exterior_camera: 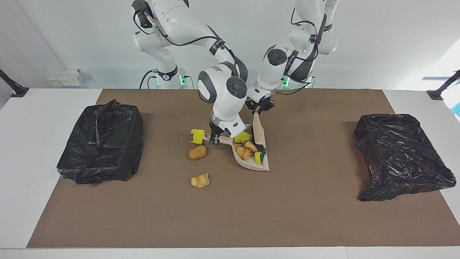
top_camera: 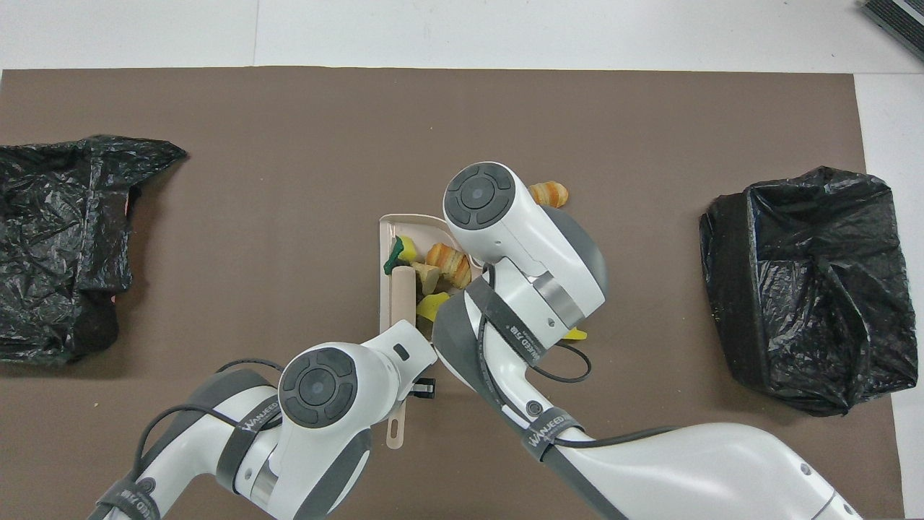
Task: Sweep and dump trash in bin
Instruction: 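Sweep the remaining yellow sponge into the dustpan with the left gripper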
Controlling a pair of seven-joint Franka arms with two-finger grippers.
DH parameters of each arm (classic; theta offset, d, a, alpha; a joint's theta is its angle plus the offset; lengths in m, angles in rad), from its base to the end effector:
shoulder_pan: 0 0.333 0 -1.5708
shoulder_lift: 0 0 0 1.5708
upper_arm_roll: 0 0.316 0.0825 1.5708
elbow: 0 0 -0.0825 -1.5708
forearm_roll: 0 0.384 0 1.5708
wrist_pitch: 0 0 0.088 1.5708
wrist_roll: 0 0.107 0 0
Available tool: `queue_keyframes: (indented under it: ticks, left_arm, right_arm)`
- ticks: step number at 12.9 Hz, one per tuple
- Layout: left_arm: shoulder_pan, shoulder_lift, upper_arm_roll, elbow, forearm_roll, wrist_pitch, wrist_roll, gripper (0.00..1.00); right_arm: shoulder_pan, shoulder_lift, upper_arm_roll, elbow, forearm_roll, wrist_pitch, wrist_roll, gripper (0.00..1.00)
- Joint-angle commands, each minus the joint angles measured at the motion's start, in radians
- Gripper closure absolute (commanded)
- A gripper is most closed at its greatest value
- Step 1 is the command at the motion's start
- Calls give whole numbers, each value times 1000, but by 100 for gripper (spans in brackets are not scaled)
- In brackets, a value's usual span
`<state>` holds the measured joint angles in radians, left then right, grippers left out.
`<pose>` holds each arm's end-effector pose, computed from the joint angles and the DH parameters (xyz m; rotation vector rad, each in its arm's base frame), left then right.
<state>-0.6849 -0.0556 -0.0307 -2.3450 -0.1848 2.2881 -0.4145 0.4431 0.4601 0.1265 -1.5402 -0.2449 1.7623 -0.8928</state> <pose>0.3718 -0.3288 0.3556 3.0120 -0.2707 -0.1130 0.5720 0.3280 0.3731 2.1488 2.0649 -0.3867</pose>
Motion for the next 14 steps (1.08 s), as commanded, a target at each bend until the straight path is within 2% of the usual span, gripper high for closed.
queue_keyframes:
  ticks: [1, 7, 11, 13, 14]
  left_arm:
    - [25, 11, 21, 13, -18, -39, 106, 100]
    - [152, 23, 26, 20, -2, -80, 112, 100]
    - [186, 22, 26, 18, 7, -125, 114, 100]
    - [189, 23, 26, 21, 13, -122, 118, 100]
    - [195, 23, 26, 35, 72, -130, 124, 100]
  right_arm:
    - [-3, 5, 7, 2, -2, 19, 15, 100]
    - [-20, 3, 7, 9, -2, 17, 11, 100]
    - [-40, -9, 7, 11, 10, 17, 0, 100]
    - [-69, -14, 7, 12, 62, 19, -35, 100]
    - [-75, -14, 7, 17, 67, 19, -43, 100]
